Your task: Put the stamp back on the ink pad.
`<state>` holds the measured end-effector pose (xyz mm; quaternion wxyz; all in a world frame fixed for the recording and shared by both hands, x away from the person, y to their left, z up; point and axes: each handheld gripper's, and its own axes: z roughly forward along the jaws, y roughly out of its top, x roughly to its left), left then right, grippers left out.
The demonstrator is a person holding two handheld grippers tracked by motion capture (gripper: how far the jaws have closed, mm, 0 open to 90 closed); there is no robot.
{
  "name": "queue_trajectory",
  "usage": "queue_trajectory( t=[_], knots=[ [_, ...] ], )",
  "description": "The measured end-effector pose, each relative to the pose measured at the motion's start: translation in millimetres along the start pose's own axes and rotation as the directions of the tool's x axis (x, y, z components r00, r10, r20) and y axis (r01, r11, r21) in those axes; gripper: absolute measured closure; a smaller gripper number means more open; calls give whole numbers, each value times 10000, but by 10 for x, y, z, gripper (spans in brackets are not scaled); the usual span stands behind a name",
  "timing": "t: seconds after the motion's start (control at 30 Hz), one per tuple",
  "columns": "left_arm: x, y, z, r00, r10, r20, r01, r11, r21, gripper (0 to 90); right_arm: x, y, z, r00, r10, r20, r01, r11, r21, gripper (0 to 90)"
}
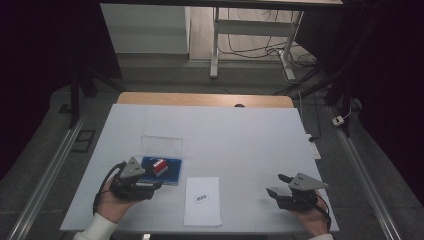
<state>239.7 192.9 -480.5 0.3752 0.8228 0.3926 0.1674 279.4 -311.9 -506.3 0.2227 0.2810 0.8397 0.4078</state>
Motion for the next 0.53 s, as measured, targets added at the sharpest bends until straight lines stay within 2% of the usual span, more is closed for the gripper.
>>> queue_trajectory(
  t=[0.07, 0.23, 0.53],
  knots=[
    [-25, -86, -13, 9999, -121, 1, 121, 9998, -154, 304, -2, -2, 1, 10000, 0, -4, 0, 10000, 9, 320],
    [-60, -232, -4, 9995, -259, 203, 260, 9997, -36, 304, -2, 0, -4, 10000, 19, -6, -19, 10000, -20, 321],
    [-62, -249, 16, 9997, -210, 114, 210, 9998, -6, 304, 5, 3, -8, 10000, 0, -91, -1, 10000, -96, 320]
  ],
)
